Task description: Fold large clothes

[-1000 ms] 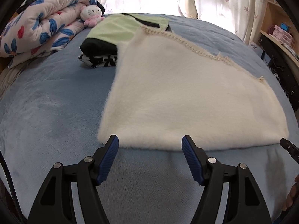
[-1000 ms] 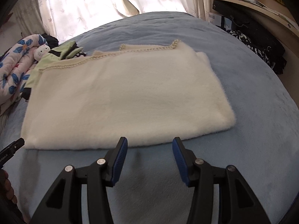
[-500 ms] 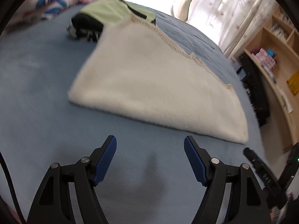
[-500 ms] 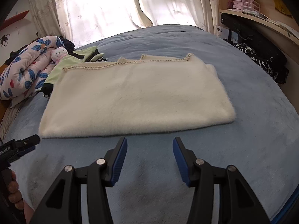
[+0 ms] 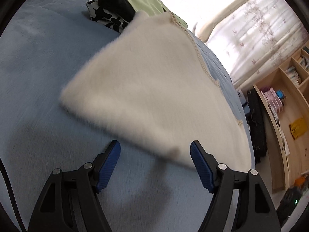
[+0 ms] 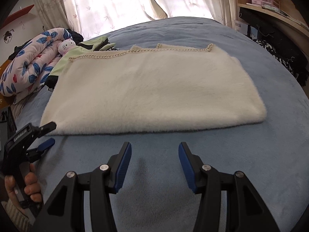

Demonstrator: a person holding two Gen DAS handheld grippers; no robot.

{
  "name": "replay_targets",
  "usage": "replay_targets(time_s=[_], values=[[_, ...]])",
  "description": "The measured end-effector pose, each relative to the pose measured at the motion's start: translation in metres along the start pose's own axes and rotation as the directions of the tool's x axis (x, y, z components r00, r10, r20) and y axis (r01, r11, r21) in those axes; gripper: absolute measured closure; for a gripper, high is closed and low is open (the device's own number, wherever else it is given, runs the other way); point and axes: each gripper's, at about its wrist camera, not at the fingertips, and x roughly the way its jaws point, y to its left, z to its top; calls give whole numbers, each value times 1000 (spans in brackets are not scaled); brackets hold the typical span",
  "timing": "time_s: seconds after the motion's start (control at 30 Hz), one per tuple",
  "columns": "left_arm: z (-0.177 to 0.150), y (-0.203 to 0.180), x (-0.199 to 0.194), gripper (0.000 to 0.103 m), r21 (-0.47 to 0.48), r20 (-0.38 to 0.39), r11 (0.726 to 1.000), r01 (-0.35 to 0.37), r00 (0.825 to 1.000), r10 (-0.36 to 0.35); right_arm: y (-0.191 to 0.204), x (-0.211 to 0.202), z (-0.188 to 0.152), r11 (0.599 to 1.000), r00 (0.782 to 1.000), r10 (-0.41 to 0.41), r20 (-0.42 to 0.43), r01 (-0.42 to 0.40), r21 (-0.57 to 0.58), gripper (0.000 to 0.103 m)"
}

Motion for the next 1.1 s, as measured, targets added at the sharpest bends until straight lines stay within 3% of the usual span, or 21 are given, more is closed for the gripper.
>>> replay_targets(time_s=[0.1, 0.27, 0.3, 0.37, 0.43, 0.57, 0.67, 0.73, 0.77, 0.87, 1.03, 1.1], values=[[20, 11, 22, 30, -45, 10, 999, 11, 1000, -11, 3, 9, 5, 1000, 1000, 5, -7, -5, -6, 52], [48, 4, 47, 31, 4, 97, 1000, -14, 995, 13, 10, 26, 19, 1000, 1000, 14, -19, -14, -14, 52], [54, 3, 50, 34, 0, 115, 1000, -18, 993, 18, 12, 29, 23, 1000, 1000, 15, -20, -15, -22, 52], [63, 6, 53, 61, -31, 148, 999, -15, 989, 20, 18, 34, 33, 999, 1000, 9, -11, -10, -38, 52], [64, 10, 49, 75, -42, 170, 999, 21, 985, -13, 25, 39, 49, 998, 1000, 2, 11, -1, -57, 52], [56, -15, 30, 84, 63, 243, 998, 5, 970, -20, 44, 54, 87, 992, 996, -31, 88, 42, -117, 59], [50, -53, 9, 85, 189, 323, 981, -43, 946, -20, 55, 78, 109, 986, 994, -48, 96, 62, -152, 75], [45, -84, -3, 85, 275, 375, 958, -82, 927, -28, 58, 107, 115, 984, 997, -76, 34, 80, -158, 88], [47, -95, -7, 85, 307, 391, 947, -93, 920, -36, 56, 121, 115, 986, 997, -71, -13, 69, -151, 89], [38, -136, -20, 86, 427, 423, 895, -128, 903, -72, 51, 125, 109, 989, 999, -49, 1, 48, -143, 89], [25, -212, -19, 86, 578, 408, 807, -124, 900, -154, 13, 105, 110, 991, 989, 134, -59, -134, 6, 89], [12, -241, -14, 86, 633, 392, 765, -115, 900, -189, -12, 85, 108, 988, 989, 142, -43, -139, 63, 89]])
